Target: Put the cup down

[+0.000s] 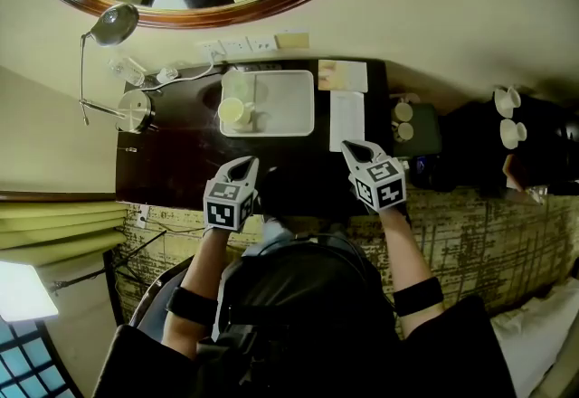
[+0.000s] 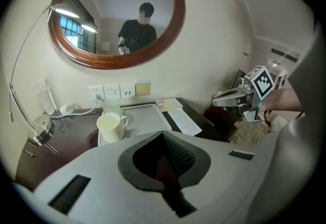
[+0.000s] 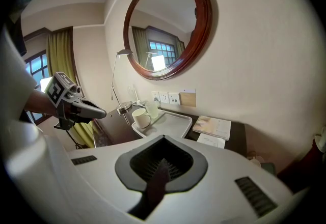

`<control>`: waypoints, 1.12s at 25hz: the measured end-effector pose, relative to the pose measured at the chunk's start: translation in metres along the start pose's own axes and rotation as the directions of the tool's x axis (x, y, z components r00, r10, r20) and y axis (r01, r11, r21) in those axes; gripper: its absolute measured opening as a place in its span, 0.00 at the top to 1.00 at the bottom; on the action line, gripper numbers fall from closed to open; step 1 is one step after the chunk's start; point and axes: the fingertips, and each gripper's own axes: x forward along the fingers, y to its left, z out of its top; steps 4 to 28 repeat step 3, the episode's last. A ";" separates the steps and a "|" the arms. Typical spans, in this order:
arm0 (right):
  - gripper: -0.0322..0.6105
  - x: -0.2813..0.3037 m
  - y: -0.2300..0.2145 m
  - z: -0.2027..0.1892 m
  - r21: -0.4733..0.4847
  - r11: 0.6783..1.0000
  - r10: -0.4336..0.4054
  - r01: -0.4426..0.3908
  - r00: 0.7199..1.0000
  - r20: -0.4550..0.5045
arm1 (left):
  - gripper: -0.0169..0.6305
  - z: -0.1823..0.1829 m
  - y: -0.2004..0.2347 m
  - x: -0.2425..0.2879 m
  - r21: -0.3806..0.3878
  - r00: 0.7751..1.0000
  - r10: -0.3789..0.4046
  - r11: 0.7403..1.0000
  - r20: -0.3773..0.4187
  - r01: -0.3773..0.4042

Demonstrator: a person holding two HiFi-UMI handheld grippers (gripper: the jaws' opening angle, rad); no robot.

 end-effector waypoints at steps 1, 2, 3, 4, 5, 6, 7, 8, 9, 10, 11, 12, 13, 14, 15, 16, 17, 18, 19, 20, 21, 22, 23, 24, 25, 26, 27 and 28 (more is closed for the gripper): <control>0.95 0.000 0.000 0.001 -0.002 1.000 0.000 0.000 1.000 0.001 | 0.97 0.000 0.000 0.000 -0.001 1.000 -0.001 1.000 0.001 0.001; 0.95 0.001 0.000 0.000 -0.001 1.000 0.001 -0.001 1.000 0.000 | 0.97 0.000 0.000 0.000 -0.003 1.000 -0.002 1.000 0.001 0.002; 0.95 0.001 0.000 0.000 0.000 1.000 0.002 -0.002 1.000 -0.002 | 0.97 -0.001 0.001 0.000 -0.005 1.000 -0.003 1.000 0.002 0.003; 0.95 0.001 0.000 0.000 0.000 1.000 0.002 -0.002 1.000 -0.002 | 0.97 -0.001 0.001 0.000 -0.005 1.000 -0.003 1.000 0.002 0.003; 0.95 0.001 0.000 0.000 0.000 1.000 0.002 -0.002 1.000 -0.002 | 0.97 -0.001 0.001 0.000 -0.005 1.000 -0.003 1.000 0.002 0.003; 0.95 0.001 0.000 0.000 0.000 1.000 0.002 -0.002 1.000 -0.002 | 0.97 -0.001 0.001 0.000 -0.005 1.000 -0.003 1.000 0.002 0.003; 0.95 0.001 0.000 0.000 0.000 1.000 0.002 -0.002 1.000 -0.002 | 0.97 -0.001 0.001 0.000 -0.005 1.000 -0.003 1.000 0.002 0.003; 0.95 0.001 0.000 0.000 0.000 1.000 0.002 -0.002 1.000 -0.002 | 0.97 -0.001 0.001 0.000 -0.005 1.000 -0.003 1.000 0.002 0.003; 0.95 0.001 0.000 0.000 0.000 1.000 0.002 -0.002 1.000 -0.002 | 0.97 -0.001 0.001 0.000 -0.005 1.000 -0.003 1.000 0.002 0.003; 0.95 0.001 0.000 0.000 0.000 1.000 0.002 -0.002 1.000 -0.002 | 0.97 -0.001 0.001 0.000 -0.005 1.000 -0.003 1.000 0.002 0.003; 0.95 0.001 0.000 0.000 0.000 1.000 0.002 -0.002 1.000 -0.002 | 0.97 -0.001 0.001 0.000 -0.005 1.000 -0.003 1.000 0.002 0.003; 0.95 0.001 0.000 0.000 0.000 1.000 0.002 -0.002 1.000 -0.002 | 0.97 -0.001 0.001 0.000 -0.005 1.000 -0.003 1.000 0.002 0.003; 0.95 0.001 0.000 0.000 0.000 1.000 0.002 -0.002 1.000 -0.002 | 0.97 -0.001 0.001 0.000 -0.005 1.000 -0.003 1.000 0.002 0.003; 0.95 0.001 0.000 0.000 0.000 1.000 0.002 -0.002 1.000 -0.002 | 0.97 -0.001 0.001 0.000 -0.005 1.000 -0.003 1.000 0.002 0.003; 0.95 0.001 0.000 0.000 0.000 1.000 0.002 -0.002 1.000 -0.002 | 0.97 -0.001 0.001 0.000 -0.005 1.000 -0.003 1.000 0.002 0.003; 0.95 0.001 0.000 0.000 0.000 1.000 0.002 -0.002 1.000 -0.002 | 0.97 -0.001 0.001 0.000 -0.005 1.000 -0.003 1.000 0.002 0.003; 0.95 0.001 0.000 0.000 0.000 1.000 0.002 -0.002 1.000 -0.002 | 0.97 -0.001 0.001 0.000 -0.005 1.000 -0.003 1.000 0.002 0.003; 0.95 0.001 0.000 0.000 0.000 1.000 0.002 -0.002 1.000 -0.002 | 0.97 -0.001 0.001 0.000 -0.005 1.000 -0.003 1.000 0.002 0.003; 0.95 0.001 0.000 0.000 0.000 1.000 0.002 -0.002 1.000 -0.002 | 0.97 -0.001 0.001 0.000 -0.005 1.000 -0.003 1.000 0.002 0.003; 0.95 0.001 0.000 0.000 0.000 1.000 0.002 -0.002 1.000 -0.002 | 0.97 -0.001 0.001 0.000 -0.005 1.000 -0.003 1.000 0.002 0.003; 0.95 0.001 0.000 0.000 0.000 1.000 0.002 -0.002 1.000 -0.002 | 0.97 -0.001 0.001 0.000 -0.005 1.000 -0.003 1.000 0.002 0.003; 0.95 0.001 0.000 0.000 0.000 1.000 0.002 -0.002 1.000 -0.002 | 0.97 -0.001 0.001 0.000 -0.005 1.000 -0.003 1.000 0.002 0.003; 0.95 0.001 0.000 0.000 0.000 1.000 0.002 -0.002 1.000 -0.002 | 0.97 -0.001 0.001 0.000 -0.005 1.000 -0.003 1.000 0.002 0.003; 0.95 0.001 0.000 0.000 0.000 1.000 0.002 -0.002 1.000 -0.002 | 0.97 -0.001 0.001 0.000 -0.005 1.000 -0.003 1.000 0.002 0.003; 0.95 0.001 0.000 0.000 0.000 1.000 0.002 -0.002 1.000 -0.002 | 0.97 -0.001 0.001 0.000 -0.005 1.000 -0.003 1.000 0.002 0.003; 0.95 0.001 0.000 0.000 0.000 1.000 0.002 -0.002 1.000 -0.002 | 0.97 -0.001 0.001 0.000 -0.005 1.000 -0.003 1.000 0.002 0.003; 0.95 0.001 0.000 0.000 0.000 1.000 0.002 -0.002 1.000 -0.002 | 0.97 -0.001 0.001 0.000 -0.005 1.000 -0.003 1.000 0.002 0.003; 0.95 0.001 0.000 0.000 0.000 1.000 0.002 -0.002 1.000 -0.002 | 0.97 -0.001 0.001 0.000 -0.005 1.000 -0.003 1.000 0.002 0.003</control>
